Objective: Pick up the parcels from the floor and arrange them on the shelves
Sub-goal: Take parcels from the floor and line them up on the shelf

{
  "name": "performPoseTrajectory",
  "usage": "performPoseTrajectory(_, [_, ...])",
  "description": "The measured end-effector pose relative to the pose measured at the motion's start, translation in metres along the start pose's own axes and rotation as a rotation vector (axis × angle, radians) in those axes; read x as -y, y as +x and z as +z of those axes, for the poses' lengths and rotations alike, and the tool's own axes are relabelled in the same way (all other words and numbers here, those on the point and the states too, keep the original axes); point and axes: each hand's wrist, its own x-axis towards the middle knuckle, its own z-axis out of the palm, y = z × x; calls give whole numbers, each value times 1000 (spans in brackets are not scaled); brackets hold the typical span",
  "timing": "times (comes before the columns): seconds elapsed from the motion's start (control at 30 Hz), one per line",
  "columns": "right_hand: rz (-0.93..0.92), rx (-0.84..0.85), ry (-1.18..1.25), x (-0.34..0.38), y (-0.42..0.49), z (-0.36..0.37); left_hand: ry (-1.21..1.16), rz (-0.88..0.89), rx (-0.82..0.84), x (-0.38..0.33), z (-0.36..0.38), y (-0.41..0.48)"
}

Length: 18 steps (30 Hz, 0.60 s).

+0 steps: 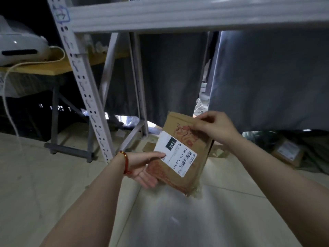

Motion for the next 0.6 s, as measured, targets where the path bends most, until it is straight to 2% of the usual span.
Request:
performPoseTrajectory(0.1, [-125, -80, 164, 11, -4, -23, -71, 59, 71, -14, 10, 0])
performPoseTrajectory(0.2, [-156, -119, 287, 17, -9, -37, -109, 119, 191, -26, 19, -2])
performPoseTrajectory(0.37, [-192, -35, 174, 24, -11, -43, -39, 84, 272, -33, 30, -3])
performPoseTrajectory(0.47, [-206, 56, 59, 33, -14, -44, -130, 45, 281, -28, 26, -6])
performPoseTrajectory(0.6, [-270, 91, 100, 48, -21, -51, -284, 108, 187, -28, 28, -11])
